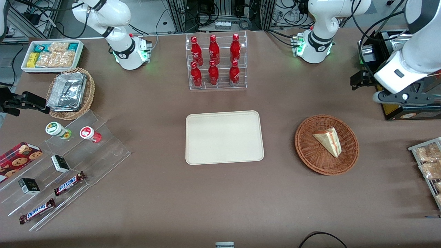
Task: Place sandwich from basket to tray
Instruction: 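Move the left gripper over the sandwich in the wicker basket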
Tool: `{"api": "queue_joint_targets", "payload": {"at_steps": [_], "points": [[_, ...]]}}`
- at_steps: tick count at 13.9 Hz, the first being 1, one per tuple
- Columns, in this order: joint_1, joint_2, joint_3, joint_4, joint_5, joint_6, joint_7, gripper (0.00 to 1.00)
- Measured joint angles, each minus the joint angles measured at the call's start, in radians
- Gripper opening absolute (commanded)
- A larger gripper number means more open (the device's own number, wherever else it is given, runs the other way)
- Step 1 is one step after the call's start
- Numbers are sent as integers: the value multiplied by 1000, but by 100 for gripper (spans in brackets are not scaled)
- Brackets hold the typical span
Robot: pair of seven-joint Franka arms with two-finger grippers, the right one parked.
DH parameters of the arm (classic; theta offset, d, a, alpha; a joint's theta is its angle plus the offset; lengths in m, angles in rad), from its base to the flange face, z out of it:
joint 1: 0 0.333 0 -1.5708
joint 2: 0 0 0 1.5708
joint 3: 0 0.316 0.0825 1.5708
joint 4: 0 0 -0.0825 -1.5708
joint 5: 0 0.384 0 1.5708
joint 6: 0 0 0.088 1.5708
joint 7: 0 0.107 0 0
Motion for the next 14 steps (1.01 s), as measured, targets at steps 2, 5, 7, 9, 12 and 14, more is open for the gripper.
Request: {"api": "queue_joint_targets", "payload": {"at_steps": [2,5,7,9,12,14], "points": [[0,6,0,-57,0,61,-1,100],[1,14,2,-172,0,187,-4,100],[1,19,4,-240,0,270,-5,100],[1,29,8,-297,0,338,-12,100],[2,81,11,-330,0,405,-55,100],[2,124,12,-346,1,462,-65,100]]}}
